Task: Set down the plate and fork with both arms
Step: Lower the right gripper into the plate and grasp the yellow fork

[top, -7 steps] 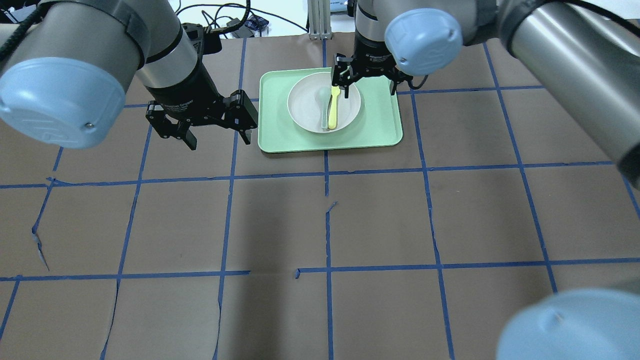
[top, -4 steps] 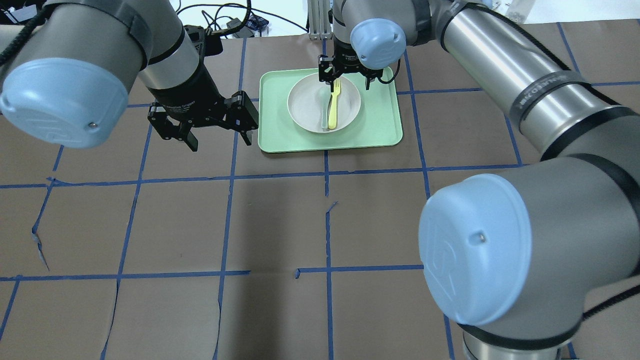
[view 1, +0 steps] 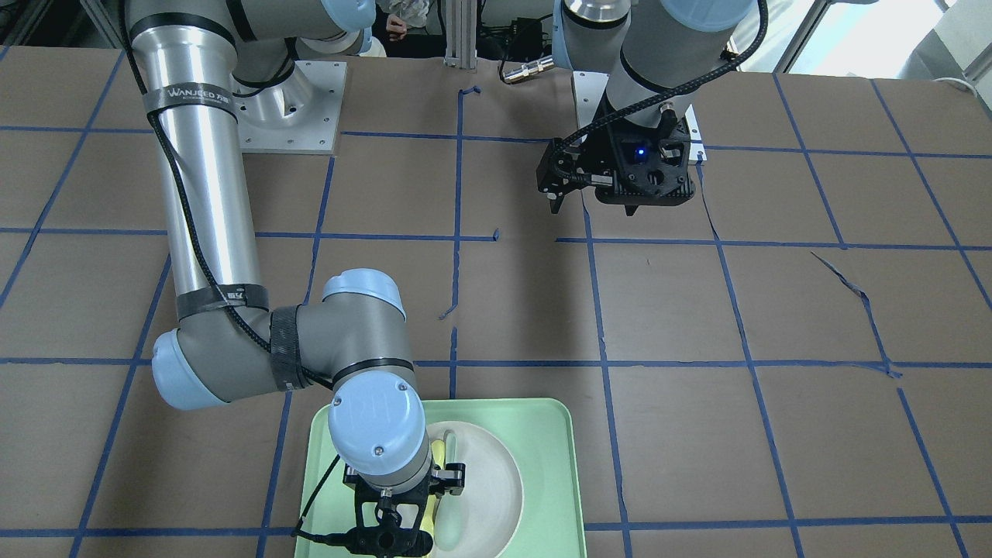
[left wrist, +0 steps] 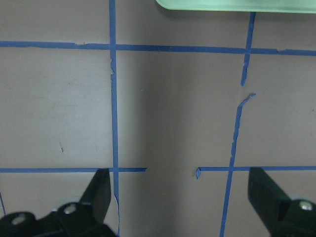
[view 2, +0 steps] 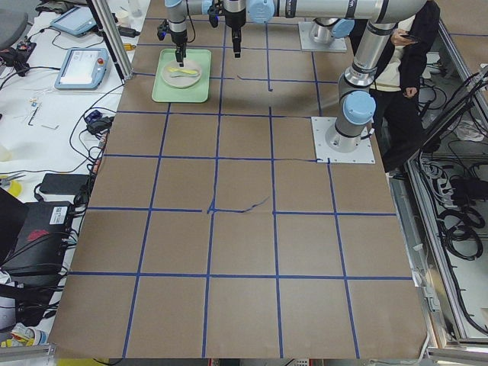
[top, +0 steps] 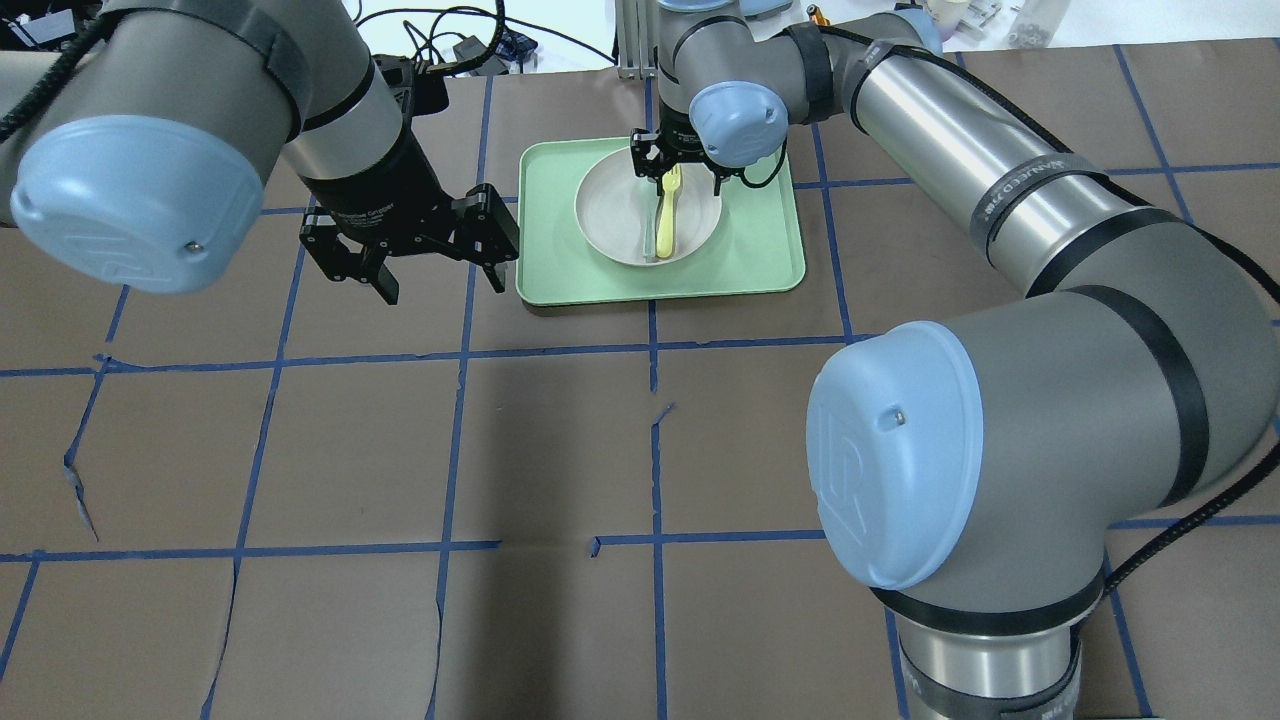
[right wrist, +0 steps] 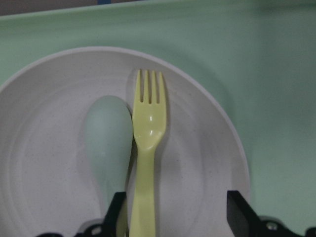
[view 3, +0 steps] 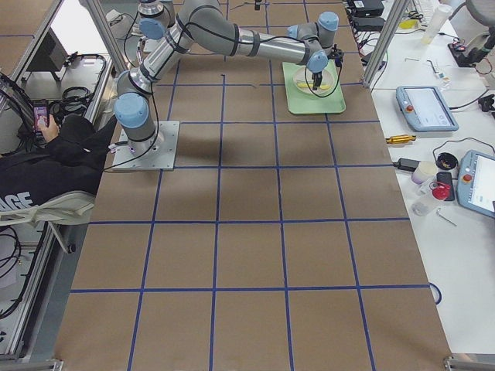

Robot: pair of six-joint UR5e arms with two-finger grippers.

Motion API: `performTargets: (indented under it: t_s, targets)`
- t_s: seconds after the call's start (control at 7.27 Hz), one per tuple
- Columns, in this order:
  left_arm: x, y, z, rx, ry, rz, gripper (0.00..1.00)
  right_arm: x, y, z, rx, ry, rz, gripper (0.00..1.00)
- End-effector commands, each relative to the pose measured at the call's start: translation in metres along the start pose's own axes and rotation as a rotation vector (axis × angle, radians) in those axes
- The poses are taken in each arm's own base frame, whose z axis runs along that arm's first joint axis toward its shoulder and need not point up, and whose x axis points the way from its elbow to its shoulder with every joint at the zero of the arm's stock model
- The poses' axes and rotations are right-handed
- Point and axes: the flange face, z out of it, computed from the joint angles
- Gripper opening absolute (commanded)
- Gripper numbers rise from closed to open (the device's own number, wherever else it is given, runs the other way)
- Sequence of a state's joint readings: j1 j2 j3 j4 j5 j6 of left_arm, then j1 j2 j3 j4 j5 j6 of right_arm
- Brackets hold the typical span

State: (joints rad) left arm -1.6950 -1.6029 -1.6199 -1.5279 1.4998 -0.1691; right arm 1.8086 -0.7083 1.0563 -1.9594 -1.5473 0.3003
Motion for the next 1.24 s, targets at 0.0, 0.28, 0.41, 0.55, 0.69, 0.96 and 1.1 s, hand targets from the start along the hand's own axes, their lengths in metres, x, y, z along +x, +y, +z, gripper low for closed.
performTargets:
  t_s: [0.0, 0.28, 0.41, 0.55, 0.69, 0.96, 1.1]
  targets:
    - [0.000, 0.000, -0.001, 0.001, 0.000, 0.001, 1.00, -0.006, 0.002, 0.003, -0.006, -0.014, 0.010, 0.67]
    - [-0.001, 0.000, -0.001, 0.003, 0.000, 0.001, 1.00, -0.009, 0.004, 0.015, -0.018, -0.009, 0.004, 0.63]
    - [-0.001, 0.000, -0.001, 0.003, 0.000, -0.001, 1.00, -0.008, 0.005, 0.020, -0.024, -0.007, 0.004, 0.63]
    - [-0.001, 0.000, -0.001, 0.003, 0.000, -0.001, 1.00, -0.008, 0.005, 0.020, -0.024, -0.007, 0.001, 0.60]
    - [-0.001, -0.001, 0.000, 0.002, 0.000, -0.001, 1.00, -0.008, 0.005, 0.018, -0.022, -0.006, -0.001, 0.57]
    - [-0.001, 0.000, -0.001, 0.003, 0.000, -0.001, 1.00, -0.008, 0.005, 0.016, -0.019, -0.007, -0.002, 0.57]
    - [-0.001, 0.000, -0.001, 0.003, 0.000, 0.001, 1.00, -0.008, 0.005, 0.016, -0.021, -0.006, -0.004, 0.57]
